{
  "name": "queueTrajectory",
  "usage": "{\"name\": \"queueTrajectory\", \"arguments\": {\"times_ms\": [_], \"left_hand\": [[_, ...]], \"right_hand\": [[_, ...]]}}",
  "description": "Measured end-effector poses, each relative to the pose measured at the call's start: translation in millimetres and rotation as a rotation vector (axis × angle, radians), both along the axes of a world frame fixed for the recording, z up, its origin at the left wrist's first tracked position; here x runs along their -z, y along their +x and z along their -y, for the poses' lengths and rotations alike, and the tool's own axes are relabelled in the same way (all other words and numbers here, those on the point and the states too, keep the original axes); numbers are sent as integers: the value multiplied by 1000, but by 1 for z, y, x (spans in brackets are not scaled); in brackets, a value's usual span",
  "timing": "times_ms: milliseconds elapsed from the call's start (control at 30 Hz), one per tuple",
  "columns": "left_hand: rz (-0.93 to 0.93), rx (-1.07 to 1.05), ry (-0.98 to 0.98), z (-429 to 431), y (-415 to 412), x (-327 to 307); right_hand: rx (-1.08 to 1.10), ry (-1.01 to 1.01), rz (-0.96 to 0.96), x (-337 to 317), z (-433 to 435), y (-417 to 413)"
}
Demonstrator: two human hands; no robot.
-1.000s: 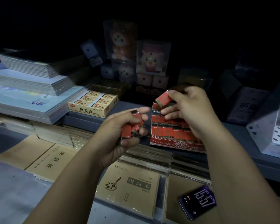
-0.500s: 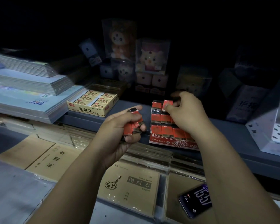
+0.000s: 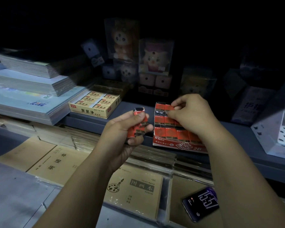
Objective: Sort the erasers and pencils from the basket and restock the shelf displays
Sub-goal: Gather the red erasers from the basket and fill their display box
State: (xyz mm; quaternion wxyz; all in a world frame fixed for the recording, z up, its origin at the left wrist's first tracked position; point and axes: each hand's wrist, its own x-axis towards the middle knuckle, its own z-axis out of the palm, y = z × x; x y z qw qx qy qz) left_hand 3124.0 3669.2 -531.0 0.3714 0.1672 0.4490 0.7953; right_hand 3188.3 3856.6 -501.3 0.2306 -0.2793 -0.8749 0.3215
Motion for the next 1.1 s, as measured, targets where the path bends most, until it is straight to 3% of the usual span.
{"name": "queueTrajectory", "arguments": {"times_ms": [333,500,600,933,1100], "left_hand": [[16,-8,-9,-1,-1,4],[25,27,-7,0,-5,4],[23,38,-8,1,-6,4],[38,8,-18,-2,-5,2],[57,-31,6,-3,-5,3]], "right_hand": [[-51,67,-75,-2,9,1],[-374,-138,-178,-14,26,5],[-440,-181,-176,-15,30,5],[-383,-337,-160,-17,32,6],[-128,-582,-311,-23,14,11]]}}
